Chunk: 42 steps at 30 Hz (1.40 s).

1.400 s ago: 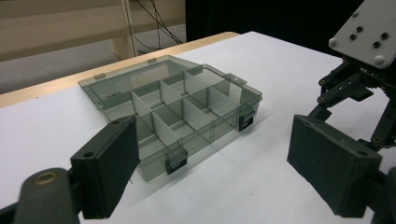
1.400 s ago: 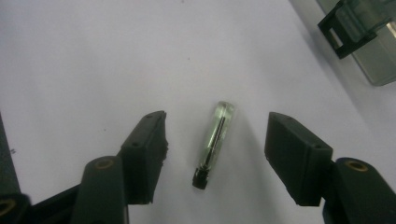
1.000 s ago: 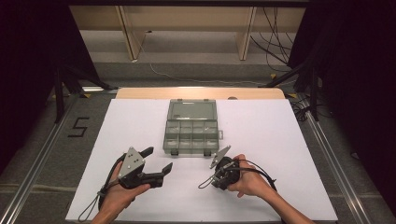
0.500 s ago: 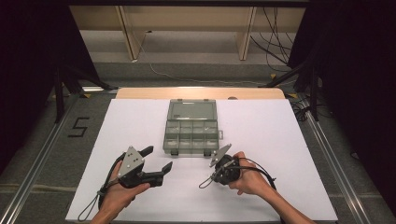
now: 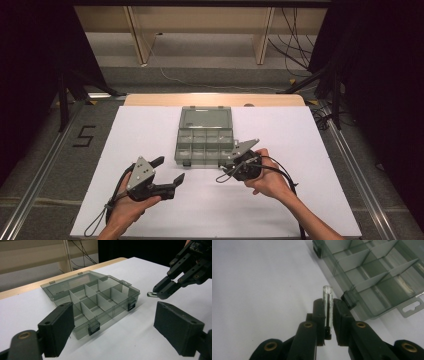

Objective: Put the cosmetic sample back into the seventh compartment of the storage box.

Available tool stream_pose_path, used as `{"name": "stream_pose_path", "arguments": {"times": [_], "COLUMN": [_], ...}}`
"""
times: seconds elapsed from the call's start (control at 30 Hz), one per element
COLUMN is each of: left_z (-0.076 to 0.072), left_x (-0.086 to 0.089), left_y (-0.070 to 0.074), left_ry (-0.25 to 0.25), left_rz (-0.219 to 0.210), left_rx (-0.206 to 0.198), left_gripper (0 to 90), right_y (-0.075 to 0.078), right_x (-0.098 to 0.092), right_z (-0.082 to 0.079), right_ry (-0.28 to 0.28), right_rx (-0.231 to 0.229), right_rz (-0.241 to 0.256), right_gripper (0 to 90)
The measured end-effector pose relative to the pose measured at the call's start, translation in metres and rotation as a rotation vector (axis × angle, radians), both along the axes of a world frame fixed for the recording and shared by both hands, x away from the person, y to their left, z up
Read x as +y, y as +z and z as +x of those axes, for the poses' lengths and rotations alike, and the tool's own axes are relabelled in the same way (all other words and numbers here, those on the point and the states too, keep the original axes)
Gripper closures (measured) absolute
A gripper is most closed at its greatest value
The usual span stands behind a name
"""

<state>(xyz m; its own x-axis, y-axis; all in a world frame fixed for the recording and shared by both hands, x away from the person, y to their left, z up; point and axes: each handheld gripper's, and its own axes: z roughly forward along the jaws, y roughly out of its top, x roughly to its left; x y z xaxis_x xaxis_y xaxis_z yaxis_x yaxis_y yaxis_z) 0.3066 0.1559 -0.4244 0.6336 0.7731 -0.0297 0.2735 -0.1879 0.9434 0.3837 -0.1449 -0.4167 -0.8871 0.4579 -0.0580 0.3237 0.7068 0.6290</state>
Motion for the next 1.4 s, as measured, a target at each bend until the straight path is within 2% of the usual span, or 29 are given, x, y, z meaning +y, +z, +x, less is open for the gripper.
{"name": "stream_pose_path", "arguments": {"times": [0.07,0.1,0.17,0.23,0.37,0.4,0.47,0.53,0.57,0.6,0.63,0.67,0.8,0.83,0.93,0.97,1.0,1.03,1.07,1.2,1.23,1.3,1.33,1.4], "left_z": [0.000,0.000,0.000,0.000,0.000,0.000,-0.001,-0.001,-0.001,-0.001,-0.001,-0.001,0.000,0.000,-0.001,-0.001,-0.001,-0.001,-0.001,-0.001,-0.001,-0.001,-0.001,0.000], "left_x": [0.000,0.000,0.000,0.000,0.000,0.001,0.001,0.001,0.001,0.001,0.001,0.002,0.002,0.002,0.003,0.003,0.003,0.003,0.003,0.003,0.003,0.003,0.004,0.004], "left_y": [-0.001,0.000,0.000,0.000,0.000,0.000,0.001,0.001,0.001,0.001,0.001,0.001,0.001,0.001,0.002,0.002,0.002,0.003,0.003,0.003,0.003,0.003,0.003,0.003], "left_ry": [0.000,0.001,0.003,0.005,0.005,0.003,0.003,0.002,0.002,0.004,0.009,0.007,0.004,0.005,0.014,0.013,0.010,0.011,0.012,0.017,0.021,0.025,0.027,0.026], "left_rz": [0.001,0.004,-0.001,0.003,-0.006,-0.006,-0.013,-0.015,-0.014,-0.013,-0.015,-0.019,-0.023,-0.026,-0.034,-0.036,-0.043,-0.044,-0.044,-0.045,-0.045,-0.050,-0.052,-0.054], "left_rx": [0.000,-0.001,-0.006,-0.006,-0.006,-0.006,-0.009,-0.012,-0.013,-0.013,-0.013,-0.014,-0.019,-0.021,-0.022,-0.024,-0.029,-0.031,-0.034,-0.039,-0.039,-0.039,-0.040,-0.039], "left_gripper": [15.9,15.9,15.8,15.8,15.9,15.9,15.9,15.9,15.8,15.8,15.9,15.8,15.8,15.8,15.8,15.8,15.8,15.8,15.8,15.8,15.7,15.7,15.7,15.6], "right_y": [0.003,0.005,0.007,0.007,0.009,0.009,0.011,0.011,0.012,0.012,0.013,0.011,0.009,0.008,0.007,0.005,0.005,0.003,0.003,-0.001,-0.002,-0.004,-0.005,-0.005], "right_x": [0.002,0.005,0.006,0.009,0.014,0.015,0.017,0.019,0.019,0.020,0.021,0.022,0.026,0.027,0.029,0.030,0.031,0.032,0.031,0.032,0.033,0.033,0.034,0.035], "right_z": [0.003,0.006,0.009,0.013,0.020,0.023,0.027,0.031,0.032,0.035,0.036,0.039,0.045,0.047,0.051,0.053,0.053,0.055,0.056,0.063,0.062,0.065,0.066,0.067], "right_ry": [0.002,-0.013,-0.008,-0.013,-0.047,-0.036,-0.047,-0.070,-0.076,-0.081,-0.091,-0.092,-0.109,-0.113,-0.126,-0.130,-0.143,-0.145,-0.155,-0.172,-0.186,-0.181,-0.196,-0.207], "right_rx": [0.004,-0.011,-0.011,-0.023,-0.023,-0.018,-0.027,-0.037,-0.018,-0.038,-0.018,-0.041,-0.031,-0.041,-0.007,-0.016,0.007,-0.023,-0.001,-0.010,0.018,0.024,0.029,0.046], "right_rz": [0.009,0.025,0.023,0.043,0.062,0.068,0.071,0.094,0.091,0.099,0.101,0.112,0.112,0.118,0.126,0.132,0.127,0.138,0.141,0.162,0.159,0.158,0.172,0.162], "right_gripper": [81.2,81.2,81.2,81.2,81.2,81.2,81.2,81.2,81.2,81.2,81.1,81.2,81.1,81.2,81.2,81.1,81.1,81.1,81.1,81.2,81.1,81.2,81.1,81.2]}}
